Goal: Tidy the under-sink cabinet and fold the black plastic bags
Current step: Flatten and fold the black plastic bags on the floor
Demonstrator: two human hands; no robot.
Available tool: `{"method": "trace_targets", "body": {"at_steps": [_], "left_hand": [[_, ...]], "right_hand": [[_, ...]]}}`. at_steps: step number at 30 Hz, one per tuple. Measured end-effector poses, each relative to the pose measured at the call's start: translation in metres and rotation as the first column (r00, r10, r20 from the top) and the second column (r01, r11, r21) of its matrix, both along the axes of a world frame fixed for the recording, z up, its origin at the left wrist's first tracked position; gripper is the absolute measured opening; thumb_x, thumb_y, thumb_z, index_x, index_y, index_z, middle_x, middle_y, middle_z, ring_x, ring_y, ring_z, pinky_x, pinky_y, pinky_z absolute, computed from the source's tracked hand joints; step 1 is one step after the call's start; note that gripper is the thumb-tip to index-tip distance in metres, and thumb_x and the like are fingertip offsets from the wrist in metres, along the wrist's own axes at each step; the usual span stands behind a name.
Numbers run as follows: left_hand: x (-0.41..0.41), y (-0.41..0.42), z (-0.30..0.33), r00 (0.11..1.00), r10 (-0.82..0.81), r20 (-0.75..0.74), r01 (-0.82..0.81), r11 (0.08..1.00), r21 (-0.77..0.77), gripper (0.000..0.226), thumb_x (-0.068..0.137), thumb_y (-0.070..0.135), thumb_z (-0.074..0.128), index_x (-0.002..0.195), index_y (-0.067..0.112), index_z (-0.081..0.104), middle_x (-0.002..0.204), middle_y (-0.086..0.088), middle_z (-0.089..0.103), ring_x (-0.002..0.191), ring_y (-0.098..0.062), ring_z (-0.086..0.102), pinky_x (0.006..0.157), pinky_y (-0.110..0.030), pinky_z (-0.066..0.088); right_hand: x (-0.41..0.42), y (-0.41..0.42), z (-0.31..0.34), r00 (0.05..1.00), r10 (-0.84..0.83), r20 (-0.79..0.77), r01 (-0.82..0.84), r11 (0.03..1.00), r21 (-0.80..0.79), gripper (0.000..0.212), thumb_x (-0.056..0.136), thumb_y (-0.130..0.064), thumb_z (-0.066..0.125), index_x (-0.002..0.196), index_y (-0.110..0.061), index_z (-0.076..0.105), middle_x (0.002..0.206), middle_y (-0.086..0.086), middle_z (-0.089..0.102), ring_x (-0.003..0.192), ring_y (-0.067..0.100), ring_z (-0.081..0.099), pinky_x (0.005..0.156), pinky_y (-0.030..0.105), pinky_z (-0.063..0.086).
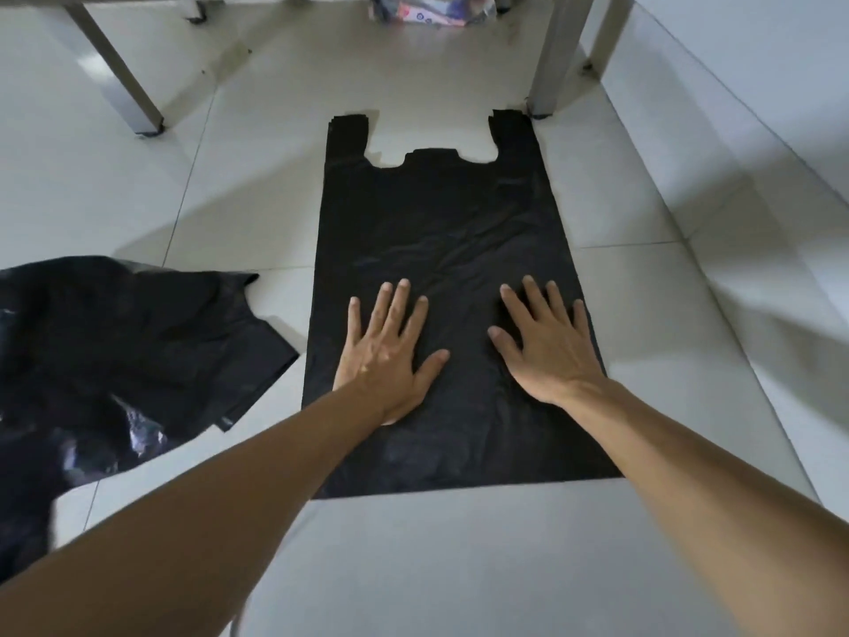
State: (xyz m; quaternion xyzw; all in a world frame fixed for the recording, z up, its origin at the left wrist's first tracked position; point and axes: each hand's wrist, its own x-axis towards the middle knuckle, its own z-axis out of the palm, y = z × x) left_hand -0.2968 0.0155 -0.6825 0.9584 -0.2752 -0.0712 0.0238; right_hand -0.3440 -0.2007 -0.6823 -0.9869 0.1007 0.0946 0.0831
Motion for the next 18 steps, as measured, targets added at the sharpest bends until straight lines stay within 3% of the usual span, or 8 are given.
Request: {"method": "trace_targets", "body": {"at_steps": [5,13,16,18], "left_hand": [[-0.026,0.021,-0.012,0.997,0.075,-0.017,-0.073,0.993,0.088,0.083,0.086,0.073,-0.003,0.154,0.026,-0.007,0.161,-0.006,-0.017,0.148,-0.026,-0.018,0.118,-0.054,-0.008],[-0.047,0.040,-0.008,0.977,0.196,-0.083,-0.191,0.979,0.069,0.082,0.090,0.071,0.009,0.154,0.025,-0.008,0.161,-0.007,-0.020,0.147,-0.029,-0.019,0.118,-0.056,-0.007],[-0.052,0.045,-0.003,0.917,0.381,-0.119,-0.388,0.921,-0.037,0.085,0.090,0.072,0.021,0.155,0.021,-0.001,0.162,-0.009,-0.012,0.148,-0.031,-0.012,0.117,-0.055,-0.004],[-0.052,0.048,0.003,0.811,0.549,-0.202,-0.575,0.811,-0.104,0.090,0.088,0.071,0.036,0.153,0.017,0.006,0.162,-0.012,-0.005,0.148,-0.033,-0.004,0.118,-0.052,0.004]], "right_hand": [[-0.030,-0.004,0.001,1.000,-0.013,0.000,0.013,1.000,-0.025,0.065,0.098,-0.061,0.019,0.156,-0.034,0.005,0.165,0.001,-0.001,0.151,0.030,-0.004,0.120,0.055,0.003],[-0.058,-0.013,0.009,0.995,-0.073,-0.072,0.071,0.997,-0.024,0.067,0.097,-0.064,0.023,0.155,-0.038,0.002,0.165,0.003,-0.006,0.151,0.032,-0.004,0.118,0.056,0.008],[-0.063,-0.016,0.018,0.973,-0.230,-0.014,0.231,0.972,0.036,0.072,0.096,-0.058,0.040,0.154,-0.026,0.013,0.162,0.011,0.012,0.147,0.036,0.016,0.113,0.054,0.024],[-0.064,-0.019,0.025,0.955,-0.295,-0.013,0.295,0.952,0.081,0.071,0.094,-0.052,0.050,0.150,-0.019,0.022,0.152,0.012,0.032,0.138,0.038,0.031,0.107,0.052,0.033]]}}
